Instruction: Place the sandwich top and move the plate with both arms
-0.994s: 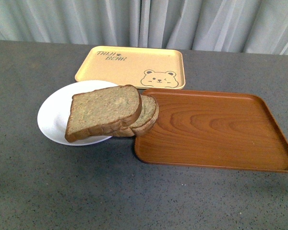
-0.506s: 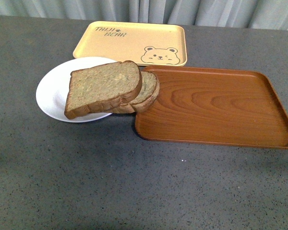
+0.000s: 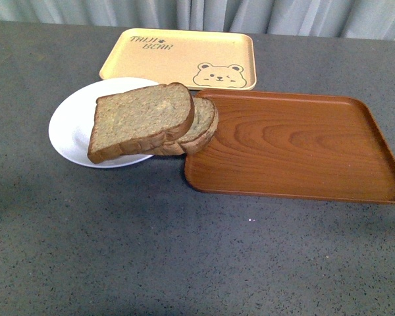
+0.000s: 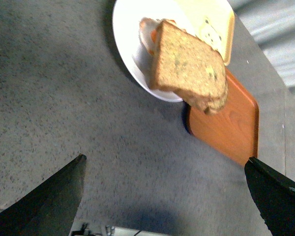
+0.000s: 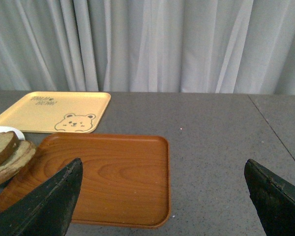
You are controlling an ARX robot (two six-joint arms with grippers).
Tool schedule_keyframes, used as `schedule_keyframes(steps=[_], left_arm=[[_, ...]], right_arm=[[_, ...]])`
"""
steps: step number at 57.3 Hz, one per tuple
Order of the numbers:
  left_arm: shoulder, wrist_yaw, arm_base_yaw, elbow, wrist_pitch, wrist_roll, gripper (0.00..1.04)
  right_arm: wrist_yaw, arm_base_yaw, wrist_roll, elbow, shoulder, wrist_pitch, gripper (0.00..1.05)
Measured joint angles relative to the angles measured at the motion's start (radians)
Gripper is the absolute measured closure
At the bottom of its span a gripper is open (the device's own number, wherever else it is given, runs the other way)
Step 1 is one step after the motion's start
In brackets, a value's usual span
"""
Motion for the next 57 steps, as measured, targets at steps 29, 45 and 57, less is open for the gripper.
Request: schedule_keyframes(steps=[29,45,57], left_arm=[[0.745,-0.127,-0.066,0.183,0.430,-0.233,0.09],[0.953,-0.175,-0.182,0.340,0.475,-0.369,0.09],[1.049,-0.201,-0.200,0.434,0.476,-0.460,0.09]], right_arm=[[-0.002,0.000,0.000,0.000,0.000,0.000,0.09],[-0.002,0.000,0.000,0.000,0.000,0.000,0.09],[-0.002,0.000,0.000,0.000,0.000,0.000,0.09]])
